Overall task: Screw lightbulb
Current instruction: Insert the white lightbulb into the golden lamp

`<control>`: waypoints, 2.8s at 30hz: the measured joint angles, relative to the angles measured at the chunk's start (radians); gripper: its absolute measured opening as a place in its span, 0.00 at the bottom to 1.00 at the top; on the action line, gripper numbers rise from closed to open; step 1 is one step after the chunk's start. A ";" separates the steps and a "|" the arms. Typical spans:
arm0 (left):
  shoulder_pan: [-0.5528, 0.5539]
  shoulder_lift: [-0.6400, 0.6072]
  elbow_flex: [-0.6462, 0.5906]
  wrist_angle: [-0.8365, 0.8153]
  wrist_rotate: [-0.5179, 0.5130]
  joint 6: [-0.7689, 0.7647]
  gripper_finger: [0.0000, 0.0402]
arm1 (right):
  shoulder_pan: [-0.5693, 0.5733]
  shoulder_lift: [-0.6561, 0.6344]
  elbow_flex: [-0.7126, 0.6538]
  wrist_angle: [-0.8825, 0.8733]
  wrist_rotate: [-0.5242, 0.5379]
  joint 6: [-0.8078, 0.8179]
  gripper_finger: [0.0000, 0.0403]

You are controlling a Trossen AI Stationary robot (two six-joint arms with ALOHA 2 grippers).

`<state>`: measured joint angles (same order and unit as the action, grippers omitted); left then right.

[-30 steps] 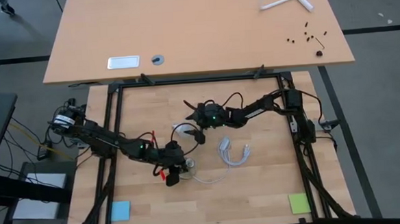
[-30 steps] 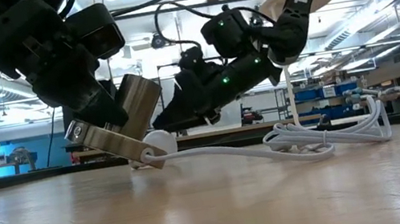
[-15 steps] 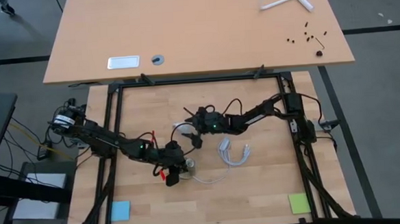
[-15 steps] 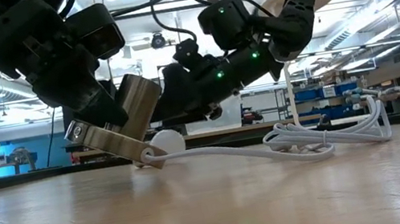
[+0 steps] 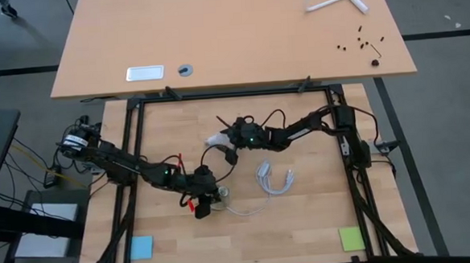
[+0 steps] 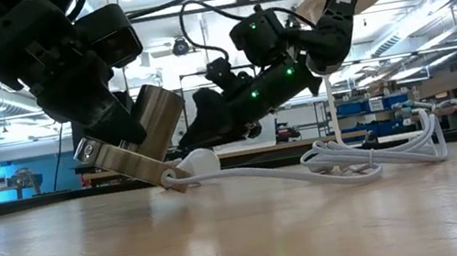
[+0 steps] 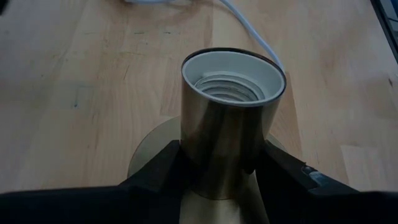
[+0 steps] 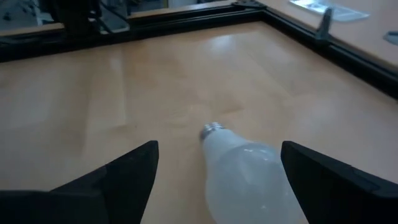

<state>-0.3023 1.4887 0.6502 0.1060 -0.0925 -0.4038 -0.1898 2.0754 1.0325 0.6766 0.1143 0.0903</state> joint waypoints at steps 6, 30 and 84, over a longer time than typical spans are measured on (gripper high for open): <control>0.000 0.000 0.000 0.000 0.000 0.001 0.40 | -0.069 0.000 0.000 -0.005 -0.129 -0.100 0.86; 0.000 0.000 0.000 0.000 0.013 0.006 0.40 | -0.107 0.000 0.000 -0.018 -0.197 -0.099 0.86; 0.001 0.000 0.000 0.003 0.027 0.030 0.40 | 0.059 0.002 0.005 -0.044 -0.040 0.040 0.87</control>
<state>-0.3012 1.4887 0.6502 0.1093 -0.0658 -0.3742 -0.1305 2.0773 1.0377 0.6327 0.0738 0.1303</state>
